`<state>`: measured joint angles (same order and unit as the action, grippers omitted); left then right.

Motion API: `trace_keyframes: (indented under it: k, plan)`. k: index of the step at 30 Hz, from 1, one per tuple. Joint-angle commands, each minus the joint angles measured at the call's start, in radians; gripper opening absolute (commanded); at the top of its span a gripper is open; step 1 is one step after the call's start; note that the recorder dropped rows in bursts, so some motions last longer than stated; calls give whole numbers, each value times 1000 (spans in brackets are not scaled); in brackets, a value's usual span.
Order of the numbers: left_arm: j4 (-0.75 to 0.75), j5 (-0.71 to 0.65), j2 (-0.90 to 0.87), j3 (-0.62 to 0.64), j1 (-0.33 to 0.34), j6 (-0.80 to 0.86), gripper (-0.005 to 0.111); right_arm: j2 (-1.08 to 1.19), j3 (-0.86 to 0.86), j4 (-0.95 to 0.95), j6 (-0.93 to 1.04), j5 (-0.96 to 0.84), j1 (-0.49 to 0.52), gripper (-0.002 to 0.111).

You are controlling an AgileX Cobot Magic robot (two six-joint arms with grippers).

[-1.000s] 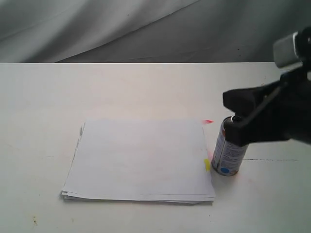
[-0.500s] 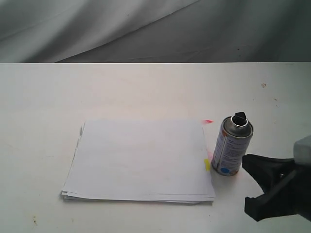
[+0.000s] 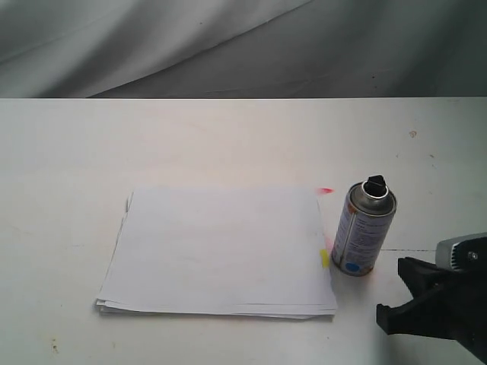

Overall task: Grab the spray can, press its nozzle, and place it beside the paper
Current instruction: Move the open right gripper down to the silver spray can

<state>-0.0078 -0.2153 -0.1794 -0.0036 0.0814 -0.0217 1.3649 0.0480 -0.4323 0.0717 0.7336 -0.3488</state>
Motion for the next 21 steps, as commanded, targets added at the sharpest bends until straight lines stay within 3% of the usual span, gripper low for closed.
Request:
trace_keyframes:
  k: [1, 3, 5, 7, 8, 10, 13, 21]
  plan:
    - [-9, 5, 5, 4, -1, 0, 1, 38, -5, 22, -25, 45, 0, 0]
    - [-9, 5, 5, 4, -1, 0, 1, 38, -5, 22, -25, 47, 0, 1]
    - [-9, 5, 5, 4, -1, 0, 1, 38, -5, 22, -25, 47, 0, 13]
    - [-9, 5, 5, 4, -1, 0, 1, 38, -3, 22, -25, 47, 0, 39]
    - [-9, 5, 5, 4, -1, 0, 1, 38, -3, 22, -25, 47, 0, 64]
    - [-9, 5, 5, 4, -1, 0, 1, 38, -3, 22, -27, 47, 0, 91]
    - [-9, 5, 5, 4, -1, 0, 1, 38, -3, 22, -27, 47, 0, 100]
    - [-9, 5, 5, 4, -1, 0, 1, 38, 4, 25, -27, 76, 0, 100]
